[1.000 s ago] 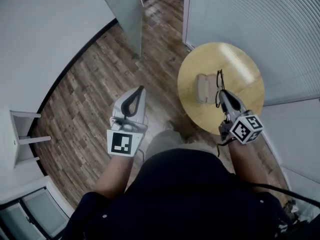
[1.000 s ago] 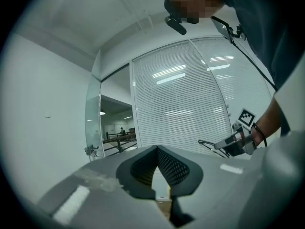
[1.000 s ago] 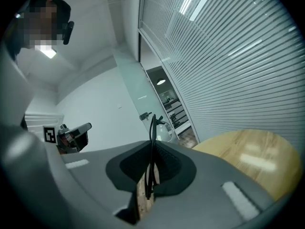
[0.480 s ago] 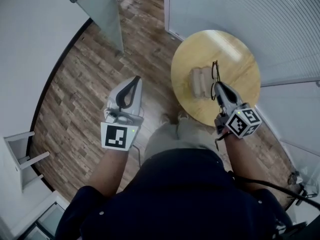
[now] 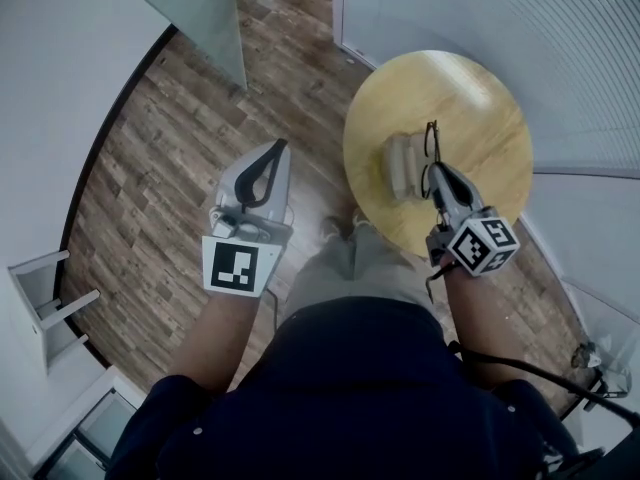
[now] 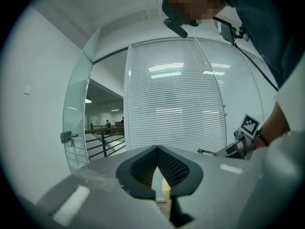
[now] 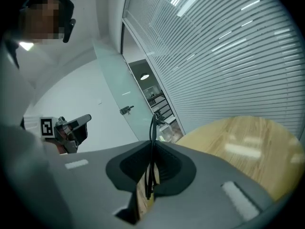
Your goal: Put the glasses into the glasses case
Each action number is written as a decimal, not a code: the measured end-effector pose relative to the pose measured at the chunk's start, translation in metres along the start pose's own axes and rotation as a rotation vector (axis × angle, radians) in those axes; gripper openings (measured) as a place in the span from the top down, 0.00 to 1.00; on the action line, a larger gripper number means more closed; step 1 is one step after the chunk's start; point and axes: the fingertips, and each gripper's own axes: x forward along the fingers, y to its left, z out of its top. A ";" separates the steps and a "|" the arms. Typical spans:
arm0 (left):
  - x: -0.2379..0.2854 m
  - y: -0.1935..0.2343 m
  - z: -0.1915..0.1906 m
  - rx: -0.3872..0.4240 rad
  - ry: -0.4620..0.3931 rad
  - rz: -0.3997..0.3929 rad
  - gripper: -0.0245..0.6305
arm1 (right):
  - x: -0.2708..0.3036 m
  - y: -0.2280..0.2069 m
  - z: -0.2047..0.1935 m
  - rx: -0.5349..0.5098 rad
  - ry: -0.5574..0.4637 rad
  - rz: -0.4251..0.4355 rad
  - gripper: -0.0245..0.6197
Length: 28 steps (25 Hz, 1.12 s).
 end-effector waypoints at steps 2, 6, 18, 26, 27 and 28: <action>0.015 -0.003 -0.003 0.006 -0.008 -0.021 0.96 | 0.010 -0.006 -0.008 0.008 0.014 -0.001 0.92; 0.031 -0.006 -0.021 0.004 0.030 -0.028 0.96 | 0.018 -0.021 -0.023 0.020 0.043 -0.006 0.92; 0.054 -0.019 -0.079 -0.030 0.132 -0.035 0.96 | 0.038 -0.055 -0.065 0.053 0.126 -0.016 0.92; 0.068 -0.023 -0.106 -0.038 0.168 -0.043 0.96 | 0.052 -0.071 -0.092 0.069 0.176 -0.008 0.92; 0.070 -0.024 -0.110 -0.039 0.174 -0.047 0.96 | 0.054 -0.071 -0.095 0.066 0.182 -0.006 0.92; 0.071 -0.026 -0.113 -0.039 0.180 -0.052 0.96 | 0.055 -0.072 -0.097 0.064 0.188 -0.004 0.92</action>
